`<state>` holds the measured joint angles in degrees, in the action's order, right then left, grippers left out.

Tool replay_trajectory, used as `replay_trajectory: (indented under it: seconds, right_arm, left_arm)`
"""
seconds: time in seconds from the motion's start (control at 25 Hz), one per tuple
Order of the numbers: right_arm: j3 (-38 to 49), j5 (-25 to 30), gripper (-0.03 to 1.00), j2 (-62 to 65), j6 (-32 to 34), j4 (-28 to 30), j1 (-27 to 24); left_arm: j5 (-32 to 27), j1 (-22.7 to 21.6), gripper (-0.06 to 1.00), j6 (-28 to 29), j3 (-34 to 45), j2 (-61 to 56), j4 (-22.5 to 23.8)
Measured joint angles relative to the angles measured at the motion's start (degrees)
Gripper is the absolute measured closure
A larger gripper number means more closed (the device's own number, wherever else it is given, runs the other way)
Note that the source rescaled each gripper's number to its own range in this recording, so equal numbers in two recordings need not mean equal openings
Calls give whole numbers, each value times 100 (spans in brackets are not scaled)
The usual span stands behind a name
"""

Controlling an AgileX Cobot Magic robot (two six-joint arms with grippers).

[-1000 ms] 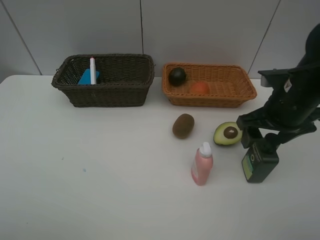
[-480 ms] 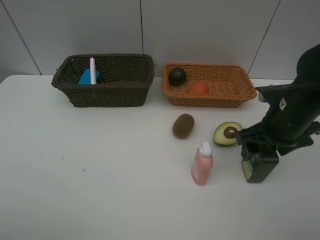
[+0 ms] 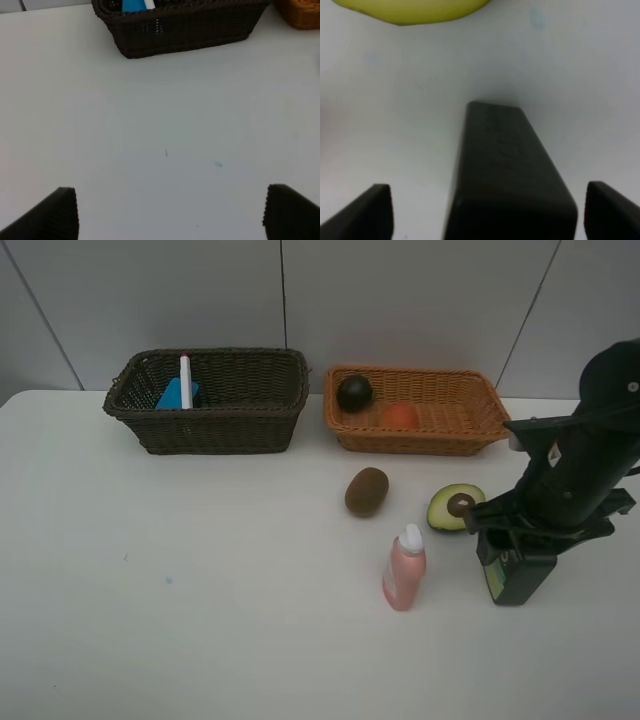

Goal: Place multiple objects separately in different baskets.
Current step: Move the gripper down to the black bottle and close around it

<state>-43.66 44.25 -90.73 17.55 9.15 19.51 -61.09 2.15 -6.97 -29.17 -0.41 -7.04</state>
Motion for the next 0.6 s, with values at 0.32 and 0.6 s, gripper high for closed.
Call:
replay_trajectory:
  seconds: [0.32,0.6]
  right_arm:
    - [-6,109,84,-7,0,-13,0]
    - [-69,508,84,126,0,-8,0]
  left_arm:
    - [0,0,4,0,0,0,0]
    - [2,0,4,0,0,0,0]
